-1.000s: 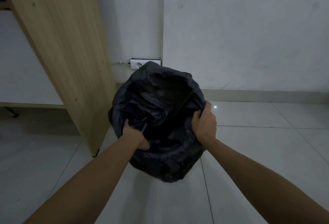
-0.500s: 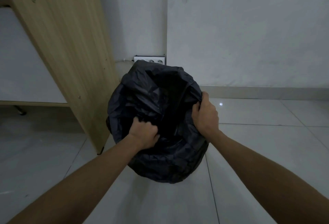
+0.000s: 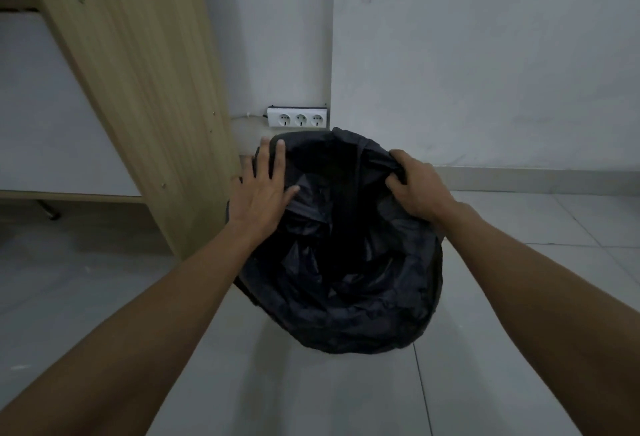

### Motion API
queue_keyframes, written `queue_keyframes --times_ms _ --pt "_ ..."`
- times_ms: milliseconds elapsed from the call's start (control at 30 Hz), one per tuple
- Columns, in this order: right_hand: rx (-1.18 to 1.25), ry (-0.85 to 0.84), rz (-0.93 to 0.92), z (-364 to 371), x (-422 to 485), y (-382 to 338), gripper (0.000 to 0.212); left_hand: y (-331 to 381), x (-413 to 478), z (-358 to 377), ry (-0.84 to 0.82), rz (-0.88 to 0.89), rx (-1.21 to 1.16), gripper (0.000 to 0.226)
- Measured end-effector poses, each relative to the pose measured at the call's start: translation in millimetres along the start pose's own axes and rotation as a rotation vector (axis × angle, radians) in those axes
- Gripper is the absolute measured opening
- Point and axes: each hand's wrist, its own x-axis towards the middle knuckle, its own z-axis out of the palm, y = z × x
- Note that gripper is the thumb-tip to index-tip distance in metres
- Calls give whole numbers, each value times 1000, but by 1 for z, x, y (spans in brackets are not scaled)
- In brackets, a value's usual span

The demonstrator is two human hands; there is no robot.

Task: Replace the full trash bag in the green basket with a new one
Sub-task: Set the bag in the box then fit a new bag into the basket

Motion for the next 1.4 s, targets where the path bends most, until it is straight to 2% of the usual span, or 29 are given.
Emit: queue_keyframes --times_ms 133,200,300,400,433,500,533,567,600,667,700,733,800,867,967,1033,1100,1167,1267,1333,1400 --pt "-78 -66 -112 -15 13 -4 37 -8 17 -12 -46 9 -353 63" --pt "-117 -99 -155 -18 15 -6 39 -13 22 -13 -72 23 -573 43" --pt "-291 -121 -117 -15 17 -11 46 -20 14 -11 -56 52 -699 26" --pt "-688 39 -102 0 5 -38 63 -25 5 -9 -12 19 -724 26" --pt "-734 119 -148 9 -5 -54 67 -26 4 -8 -8 2 -729 26" --pt "-609 184 -353 37 -34 -82 56 -27 2 -7 -3 -23 -728 25" --pt "-488 95 -422 58 -49 -91 47 -27 2 -6 7 -28 -727 25" --pt "-355 -86 -398 78 -63 -99 44 -27 2 -6 14 -34 -730 24" --pt "-220 -354 -296 94 -76 -102 47 -26 1 -6 14 -37 -734 25" --pt "-181 -833 -70 109 -98 -97 52 -25 -1 -9 2 -43 -730 25" --pt "-270 -1000 -2 109 -104 -90 55 -24 -3 -10 1 -42 -722 25" --pt "-289 -1109 126 100 -109 -89 61 -24 -5 -10 8 -37 -712 25" --pt "-370 -1218 237 89 -110 -85 71 -22 -8 -10 17 -28 -693 25" --pt "-491 -1209 114 90 -106 -83 64 -21 -8 -10 24 -30 -678 25" --pt "-529 -1036 60 104 -106 -79 57 -22 -8 -10 49 -27 -665 26" --pt "-530 -1129 106 104 -108 -66 61 -23 -10 -10 76 -23 -667 25" --pt "-595 -1234 260 102 -108 -52 67 -19 -12 -11 101 -19 -672 24" --pt "-706 -1166 236 106 -107 -47 72 -13 -14 -12 114 -16 -699 24" --pt "-711 -935 186 111 -106 -52 66 -6 -16 -11 136 -29 -732 22" --pt "-660 -953 325 107 -114 -45 68 -4 -17 -10 145 -28 -727 24" --pt "-713 -955 340 108 -116 -30 71 -2 -18 -9 148 -27 -727 25"
